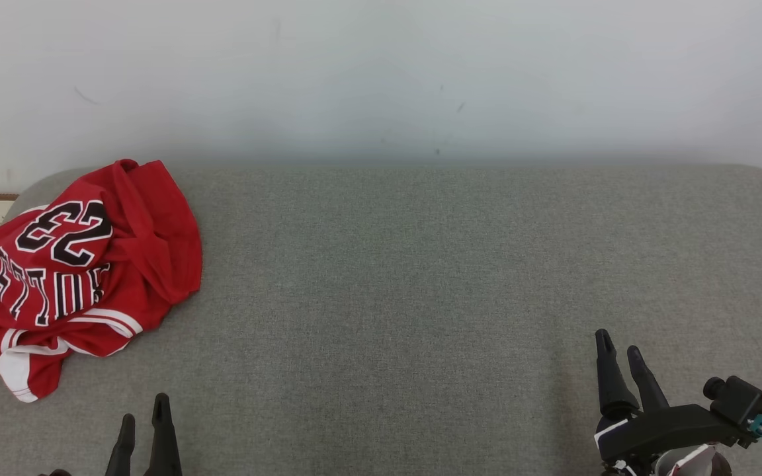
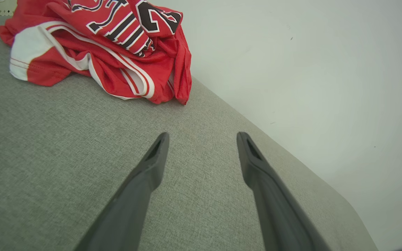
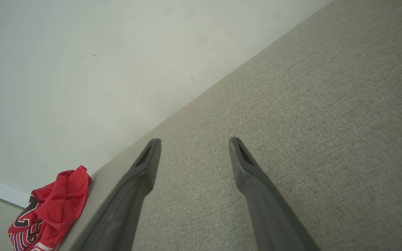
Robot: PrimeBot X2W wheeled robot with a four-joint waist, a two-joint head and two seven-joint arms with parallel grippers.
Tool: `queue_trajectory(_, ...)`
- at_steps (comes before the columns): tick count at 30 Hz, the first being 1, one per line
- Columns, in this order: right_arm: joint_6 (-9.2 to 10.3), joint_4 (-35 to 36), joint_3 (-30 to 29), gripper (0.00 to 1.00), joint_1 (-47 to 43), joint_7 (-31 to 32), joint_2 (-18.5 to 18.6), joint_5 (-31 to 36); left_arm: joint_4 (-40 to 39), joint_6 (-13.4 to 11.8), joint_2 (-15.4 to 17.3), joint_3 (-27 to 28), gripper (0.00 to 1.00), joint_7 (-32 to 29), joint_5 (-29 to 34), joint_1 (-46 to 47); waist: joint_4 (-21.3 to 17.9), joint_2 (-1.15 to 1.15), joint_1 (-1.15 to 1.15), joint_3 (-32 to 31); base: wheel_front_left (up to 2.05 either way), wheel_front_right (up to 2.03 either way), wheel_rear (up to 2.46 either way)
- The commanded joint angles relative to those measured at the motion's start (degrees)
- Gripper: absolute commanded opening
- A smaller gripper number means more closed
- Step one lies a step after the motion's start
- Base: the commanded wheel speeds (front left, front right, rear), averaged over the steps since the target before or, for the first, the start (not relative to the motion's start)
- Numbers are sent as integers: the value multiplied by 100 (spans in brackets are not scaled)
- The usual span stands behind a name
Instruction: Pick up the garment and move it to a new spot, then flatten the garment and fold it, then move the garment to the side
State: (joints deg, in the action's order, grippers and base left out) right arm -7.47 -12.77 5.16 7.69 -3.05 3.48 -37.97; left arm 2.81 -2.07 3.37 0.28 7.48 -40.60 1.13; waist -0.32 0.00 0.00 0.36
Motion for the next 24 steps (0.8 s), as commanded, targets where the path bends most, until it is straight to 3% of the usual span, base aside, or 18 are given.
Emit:
queue_trajectory(1, -2, 37, 58, 100, 118, -74, 54, 272, -98, -59, 77, -24, 100, 59, 261, -6, -1, 0, 0, -4, 0, 0, 0)
queue_trajectory(24, -3, -151, 254, 100, 154, -502, -33, 2110, -80, -576, 326, -185, 100, 332, 1714, -121, -36, 0, 0, -36, 0, 0, 0)
